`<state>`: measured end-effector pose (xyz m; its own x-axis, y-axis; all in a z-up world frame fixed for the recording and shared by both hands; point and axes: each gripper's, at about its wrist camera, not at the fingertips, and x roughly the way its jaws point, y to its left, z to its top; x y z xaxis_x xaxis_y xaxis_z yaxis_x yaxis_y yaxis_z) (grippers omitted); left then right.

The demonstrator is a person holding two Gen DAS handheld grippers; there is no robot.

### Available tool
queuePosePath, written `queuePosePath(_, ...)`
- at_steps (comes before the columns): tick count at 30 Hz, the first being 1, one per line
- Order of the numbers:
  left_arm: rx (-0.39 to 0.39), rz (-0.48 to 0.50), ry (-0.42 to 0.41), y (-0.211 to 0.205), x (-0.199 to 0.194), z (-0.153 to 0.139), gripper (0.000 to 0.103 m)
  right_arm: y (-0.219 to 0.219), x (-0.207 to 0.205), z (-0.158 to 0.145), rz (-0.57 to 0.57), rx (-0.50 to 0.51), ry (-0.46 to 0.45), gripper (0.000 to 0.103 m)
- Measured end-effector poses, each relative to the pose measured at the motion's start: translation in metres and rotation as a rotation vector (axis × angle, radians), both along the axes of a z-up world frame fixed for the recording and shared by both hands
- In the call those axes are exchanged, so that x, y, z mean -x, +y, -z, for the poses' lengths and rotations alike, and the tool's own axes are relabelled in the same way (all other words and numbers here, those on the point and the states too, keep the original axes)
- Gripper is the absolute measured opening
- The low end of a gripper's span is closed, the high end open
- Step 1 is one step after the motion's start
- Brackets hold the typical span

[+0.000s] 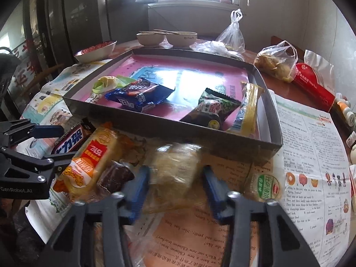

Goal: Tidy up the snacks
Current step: 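Grasp the chocolate bar with the left gripper while the right grasps the clear pastry bag, then lift both held snacks and carry them over the grey tray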

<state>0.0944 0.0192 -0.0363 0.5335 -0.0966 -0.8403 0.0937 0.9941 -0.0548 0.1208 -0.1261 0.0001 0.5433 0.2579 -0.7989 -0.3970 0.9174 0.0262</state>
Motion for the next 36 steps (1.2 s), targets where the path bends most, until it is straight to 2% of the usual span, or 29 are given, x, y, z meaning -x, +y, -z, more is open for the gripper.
queuePosePath(2,-0.007,0.006,-0.008,-0.002,-0.001,0.0,0.069,-0.001,0.0,0.0,0.0,-0.008,-0.001,0.045)
queuePosePath(5,-0.032,0.01,-0.02,-0.005,-0.002,-0.001,0.057,-0.004,-0.001,-0.002,0.005,-0.031,0.003,0.043)
queuePosePath(9,-0.027,0.014,-0.032,-0.001,-0.002,-0.002,0.03,-0.009,-0.001,-0.005,0.01,-0.066,0.014,0.042)
queuePosePath(16,0.057,0.009,-0.038,0.011,0.0,-0.007,0.03,-0.013,0.0,-0.014,0.018,-0.107,0.012,0.04)
queuePosePath(20,0.098,-0.001,-0.083,0.019,0.005,-0.022,0.03,-0.016,0.002,-0.023,0.017,-0.134,-0.008,0.04)
queuePosePath(27,0.126,-0.025,-0.151,0.026,0.007,-0.046,0.03,-0.021,-0.003,-0.038,0.037,-0.158,-0.036,0.04)
queuePosePath(36,0.151,-0.01,-0.182,0.024,-0.009,-0.062,0.03,-0.024,-0.017,-0.054,0.071,-0.188,-0.065,0.04)
